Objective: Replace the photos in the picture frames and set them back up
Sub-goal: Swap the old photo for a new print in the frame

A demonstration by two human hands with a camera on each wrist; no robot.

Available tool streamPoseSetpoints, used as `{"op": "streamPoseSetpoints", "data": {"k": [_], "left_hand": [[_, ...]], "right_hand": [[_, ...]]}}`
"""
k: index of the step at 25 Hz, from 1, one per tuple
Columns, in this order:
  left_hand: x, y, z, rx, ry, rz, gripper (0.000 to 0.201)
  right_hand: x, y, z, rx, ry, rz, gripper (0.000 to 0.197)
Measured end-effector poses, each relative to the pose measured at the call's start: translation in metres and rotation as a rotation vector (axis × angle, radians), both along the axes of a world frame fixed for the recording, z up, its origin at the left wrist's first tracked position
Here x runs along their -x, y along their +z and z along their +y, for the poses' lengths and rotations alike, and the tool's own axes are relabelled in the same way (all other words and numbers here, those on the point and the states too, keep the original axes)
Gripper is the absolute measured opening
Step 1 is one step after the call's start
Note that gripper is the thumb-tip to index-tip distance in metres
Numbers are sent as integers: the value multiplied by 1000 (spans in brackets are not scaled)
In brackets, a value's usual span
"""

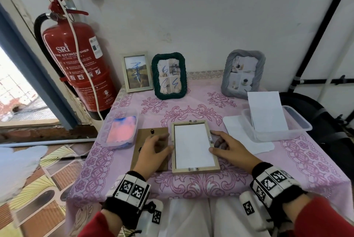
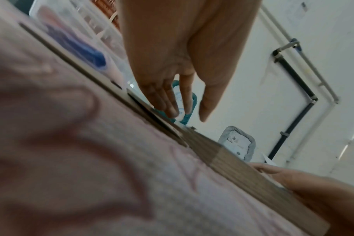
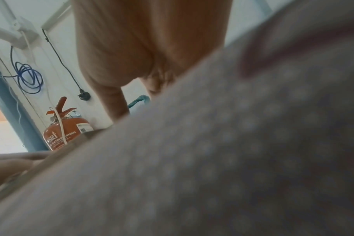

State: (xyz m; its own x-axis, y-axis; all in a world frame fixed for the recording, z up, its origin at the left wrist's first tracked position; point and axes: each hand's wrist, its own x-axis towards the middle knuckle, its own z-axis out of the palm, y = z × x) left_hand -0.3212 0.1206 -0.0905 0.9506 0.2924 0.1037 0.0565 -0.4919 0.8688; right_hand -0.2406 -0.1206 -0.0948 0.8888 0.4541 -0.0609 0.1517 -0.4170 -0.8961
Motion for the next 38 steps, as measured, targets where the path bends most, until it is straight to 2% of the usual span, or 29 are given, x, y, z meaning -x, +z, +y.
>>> {"op": "streamPoseSetpoints", "data": {"k": [2, 4, 7, 11, 13, 16, 19, 25, 31, 35, 38], "left_hand": [[11, -2, 9, -169, 127, 8, 35], [24, -5, 17, -333, 223, 108, 42], [33, -10, 21, -413, 261, 251, 59], [31, -8, 15, -367, 274, 273, 75], [29, -5, 10, -371, 273, 304, 77], [28, 0, 8, -278, 315, 284, 79], [30, 7, 9, -131, 342, 155, 73], [21, 29, 18, -70, 328, -97, 46], [11, 43, 30, -14, 269, 21, 30], [12, 56, 35, 6, 278, -77, 31], [11, 61, 34, 109, 289, -159, 34]], "right_hand": [[0, -3, -1, -20, -7, -7, 54], [-1, -5, -2, -50, -10, -5, 53], [-2, -8, -4, -82, -8, 5, 53], [-4, -9, -4, -101, -6, 11, 55], [-4, -11, -4, -103, -10, 4, 55], [-4, -11, -5, -101, -13, -1, 56], [-4, -12, -4, -104, -15, -1, 57], [-4, -12, -4, -92, -20, -17, 56], [-4, -13, -5, -103, -20, -28, 55], [-5, -16, -5, -115, -27, -29, 55], [-6, -17, -5, -119, -32, -30, 55]]}}
